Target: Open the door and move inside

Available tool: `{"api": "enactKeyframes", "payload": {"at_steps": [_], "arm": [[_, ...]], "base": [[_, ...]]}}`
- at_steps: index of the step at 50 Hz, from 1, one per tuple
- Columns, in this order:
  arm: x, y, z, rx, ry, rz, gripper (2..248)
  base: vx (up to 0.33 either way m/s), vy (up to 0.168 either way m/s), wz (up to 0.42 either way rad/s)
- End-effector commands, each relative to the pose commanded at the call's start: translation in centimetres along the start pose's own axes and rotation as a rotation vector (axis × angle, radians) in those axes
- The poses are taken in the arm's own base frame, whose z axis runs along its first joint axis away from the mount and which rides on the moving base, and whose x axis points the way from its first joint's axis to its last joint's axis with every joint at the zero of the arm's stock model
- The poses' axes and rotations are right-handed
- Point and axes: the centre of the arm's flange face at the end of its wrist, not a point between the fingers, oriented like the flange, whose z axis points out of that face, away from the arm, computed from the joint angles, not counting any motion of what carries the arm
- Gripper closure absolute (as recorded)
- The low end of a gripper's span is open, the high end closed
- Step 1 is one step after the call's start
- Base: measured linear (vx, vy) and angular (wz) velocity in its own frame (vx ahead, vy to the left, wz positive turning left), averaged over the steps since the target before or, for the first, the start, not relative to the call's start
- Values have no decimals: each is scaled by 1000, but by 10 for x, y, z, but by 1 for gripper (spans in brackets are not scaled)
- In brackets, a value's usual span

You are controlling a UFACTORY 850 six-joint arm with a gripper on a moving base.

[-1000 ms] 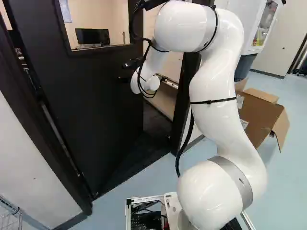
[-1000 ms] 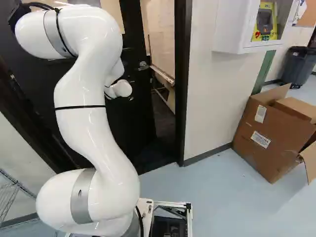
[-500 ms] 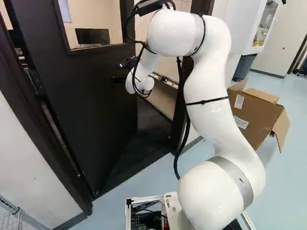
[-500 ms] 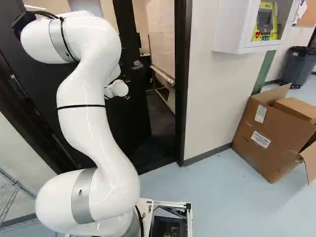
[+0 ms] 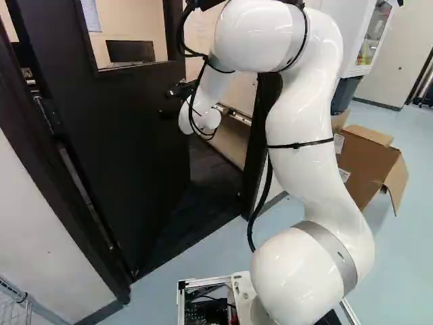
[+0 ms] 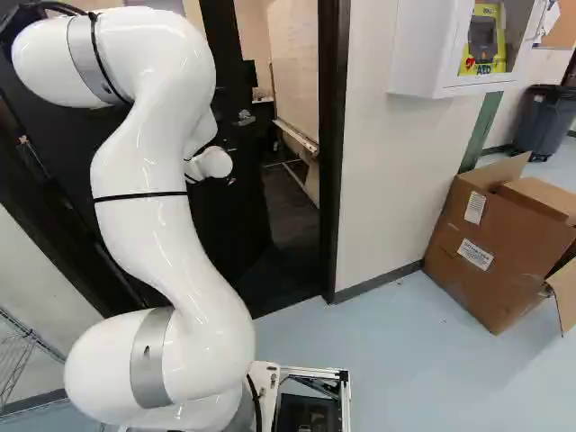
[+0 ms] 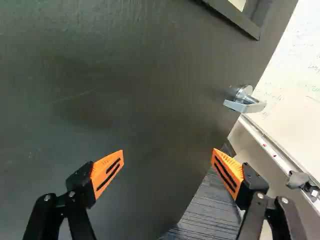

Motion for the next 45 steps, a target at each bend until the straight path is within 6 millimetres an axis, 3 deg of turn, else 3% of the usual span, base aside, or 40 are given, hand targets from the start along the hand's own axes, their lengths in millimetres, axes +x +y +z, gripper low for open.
{"api": "enactKeyframes", "payload": {"at_steps": [45], "arm": [[-5,10,-101,-128,-58,88,3]], "base": [[0,0,0]]}}
